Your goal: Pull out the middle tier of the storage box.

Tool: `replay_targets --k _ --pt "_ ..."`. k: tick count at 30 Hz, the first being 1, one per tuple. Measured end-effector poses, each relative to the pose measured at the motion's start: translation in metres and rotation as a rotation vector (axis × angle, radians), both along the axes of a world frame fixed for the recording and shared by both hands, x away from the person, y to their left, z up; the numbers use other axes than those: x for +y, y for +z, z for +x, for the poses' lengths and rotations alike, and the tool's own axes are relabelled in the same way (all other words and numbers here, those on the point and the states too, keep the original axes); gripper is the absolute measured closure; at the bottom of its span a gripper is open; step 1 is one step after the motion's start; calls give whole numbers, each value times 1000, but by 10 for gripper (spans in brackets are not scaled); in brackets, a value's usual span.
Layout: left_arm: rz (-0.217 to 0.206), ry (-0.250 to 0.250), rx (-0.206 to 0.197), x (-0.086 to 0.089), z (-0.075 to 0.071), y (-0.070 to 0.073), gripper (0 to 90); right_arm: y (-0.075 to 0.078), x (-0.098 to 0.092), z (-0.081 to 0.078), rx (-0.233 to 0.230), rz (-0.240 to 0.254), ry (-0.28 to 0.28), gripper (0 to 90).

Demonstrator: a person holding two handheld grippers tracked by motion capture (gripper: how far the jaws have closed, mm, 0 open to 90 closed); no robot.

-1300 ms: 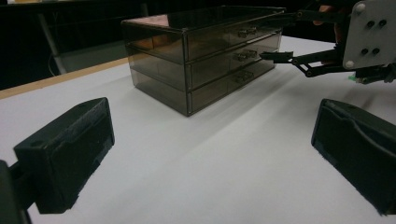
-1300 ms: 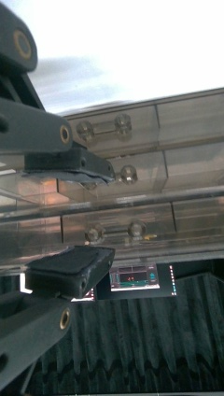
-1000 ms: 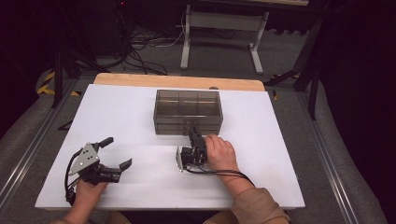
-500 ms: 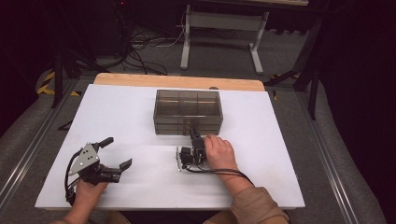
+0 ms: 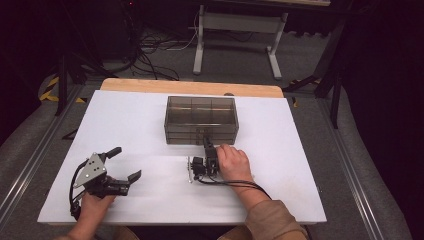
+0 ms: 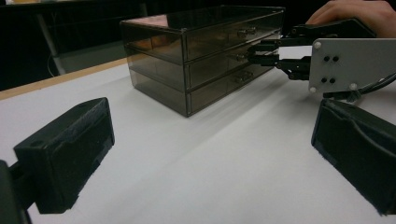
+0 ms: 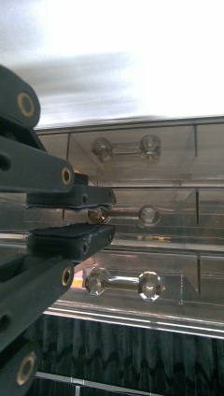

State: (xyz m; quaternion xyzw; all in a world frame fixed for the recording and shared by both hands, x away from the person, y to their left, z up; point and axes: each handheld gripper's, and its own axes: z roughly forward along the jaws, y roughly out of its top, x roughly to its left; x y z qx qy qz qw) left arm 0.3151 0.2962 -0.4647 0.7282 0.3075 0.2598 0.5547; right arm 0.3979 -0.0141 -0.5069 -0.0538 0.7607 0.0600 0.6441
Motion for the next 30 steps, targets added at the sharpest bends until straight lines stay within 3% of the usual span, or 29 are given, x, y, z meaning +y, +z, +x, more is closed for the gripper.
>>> replay_targets --k 9,30 --pt "1 3 -1 0 0 0 3 2 -1 -2 11 7 1 815" --pt "4 3 1 0 0 0 3 12 -4 -24 57 51 15 812"
